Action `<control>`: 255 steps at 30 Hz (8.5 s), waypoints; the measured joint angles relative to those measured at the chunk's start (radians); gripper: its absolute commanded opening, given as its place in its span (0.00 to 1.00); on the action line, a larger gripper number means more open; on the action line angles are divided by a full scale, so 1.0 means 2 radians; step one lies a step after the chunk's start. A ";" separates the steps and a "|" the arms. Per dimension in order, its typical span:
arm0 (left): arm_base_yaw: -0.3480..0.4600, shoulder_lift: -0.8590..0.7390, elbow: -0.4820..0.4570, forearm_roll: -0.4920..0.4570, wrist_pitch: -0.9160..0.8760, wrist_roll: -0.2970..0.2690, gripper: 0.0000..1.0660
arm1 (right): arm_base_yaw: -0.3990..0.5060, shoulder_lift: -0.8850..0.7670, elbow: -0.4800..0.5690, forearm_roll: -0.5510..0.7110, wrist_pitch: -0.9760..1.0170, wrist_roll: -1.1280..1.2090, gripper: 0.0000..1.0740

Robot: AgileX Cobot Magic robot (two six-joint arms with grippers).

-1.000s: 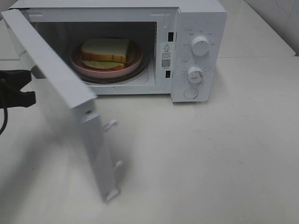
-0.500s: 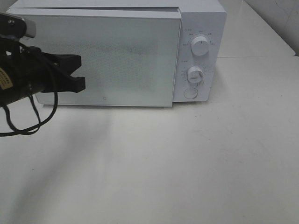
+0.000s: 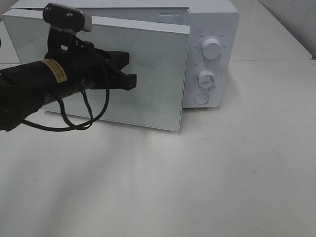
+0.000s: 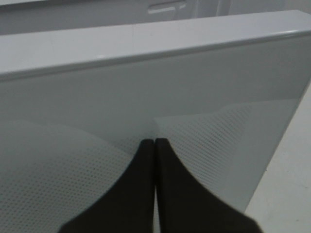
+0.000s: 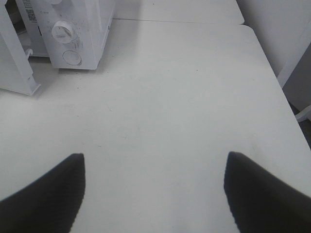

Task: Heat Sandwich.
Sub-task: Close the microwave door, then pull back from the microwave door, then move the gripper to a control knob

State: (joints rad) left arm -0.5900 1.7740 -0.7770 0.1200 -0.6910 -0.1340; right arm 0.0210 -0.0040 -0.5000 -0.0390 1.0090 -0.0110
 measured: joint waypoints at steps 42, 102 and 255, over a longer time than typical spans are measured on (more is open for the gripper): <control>-0.070 0.096 -0.163 -0.182 0.084 0.159 0.00 | 0.000 0.000 0.000 0.000 0.000 0.000 0.71; -0.066 0.118 -0.250 -0.214 0.180 0.207 0.00 | 0.000 0.000 0.000 0.000 0.000 0.000 0.71; 0.308 -0.889 0.130 -0.060 0.884 0.067 0.92 | 0.000 0.000 0.000 0.000 0.000 0.000 0.71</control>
State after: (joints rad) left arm 0.0260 -0.0030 -0.5170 0.0000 1.0780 0.0000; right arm 0.0210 -0.0040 -0.5000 -0.0390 1.0090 -0.0110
